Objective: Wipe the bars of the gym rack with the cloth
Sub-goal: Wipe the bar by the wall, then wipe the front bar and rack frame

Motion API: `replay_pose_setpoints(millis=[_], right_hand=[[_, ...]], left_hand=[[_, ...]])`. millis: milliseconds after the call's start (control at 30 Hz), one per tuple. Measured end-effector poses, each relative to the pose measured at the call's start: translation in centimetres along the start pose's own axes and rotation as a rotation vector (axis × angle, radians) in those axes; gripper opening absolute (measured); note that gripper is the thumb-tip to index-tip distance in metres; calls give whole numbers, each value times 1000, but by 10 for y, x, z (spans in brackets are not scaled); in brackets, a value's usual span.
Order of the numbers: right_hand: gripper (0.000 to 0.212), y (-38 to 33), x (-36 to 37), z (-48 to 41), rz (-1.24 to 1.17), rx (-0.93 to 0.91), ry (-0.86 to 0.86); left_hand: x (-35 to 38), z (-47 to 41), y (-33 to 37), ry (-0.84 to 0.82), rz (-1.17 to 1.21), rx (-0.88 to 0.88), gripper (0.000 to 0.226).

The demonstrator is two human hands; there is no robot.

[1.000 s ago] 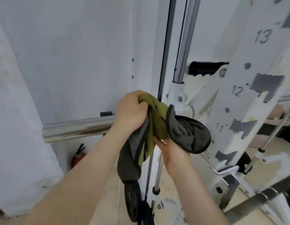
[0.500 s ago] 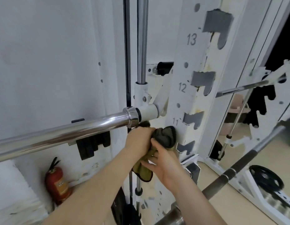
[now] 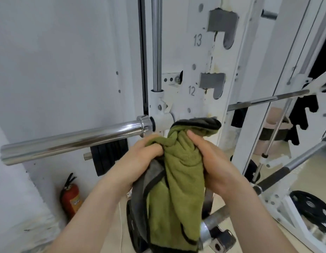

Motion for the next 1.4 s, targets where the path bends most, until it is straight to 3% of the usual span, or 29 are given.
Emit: replay_pose_setpoints(millis=[167,333,500,600,700,800,1033,1133,1267,1333,1400], right_hand=[[42,-47,-18,24,211,38,-333],[41,-121,-117,15,156,-64,-268],[41,-179,-218,-2,159,-19,-251],[24,-206,-250,-11,109,20,-293],[19,-233,-274,-25,117,11,-332],[19,-259,-290,-54,201,-109,-272],[12,-282,-252,-114,475,-281,-285],[12,-299,-214,-137,522,-454,-265],[29,-307,-141,-169,662,-750,-289],[37,-281,-102,-200,885,-750,-342],[45,-224,-88,-236,1258,-562,-399]], left_hand=[[73,21,38,-36,-93,174,33],[184,-21,69,121,-27,220,32],[271,-84,52,228,302,31,55],[299,-105,54,125,211,-40,66],[323,-130,65,71,3,-104,55],[314,-154,75,281,-119,-158,19],[228,-148,78,1003,-152,-128,10],[201,-140,94,1209,-265,-25,5],[173,-146,119,1318,-558,135,22],[159,-164,118,1294,-851,76,37],[151,-191,92,1154,-1321,-194,51]])
Point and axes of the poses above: each hand's wrist, its own z-axis away from the middle knuckle, its own x-axis out of the palm, y = z × x, the point moved 9 cm from there along -z, towards the middle knuckle, and after that the axes turned 12 degrees about -z, right-handed, at the moved point
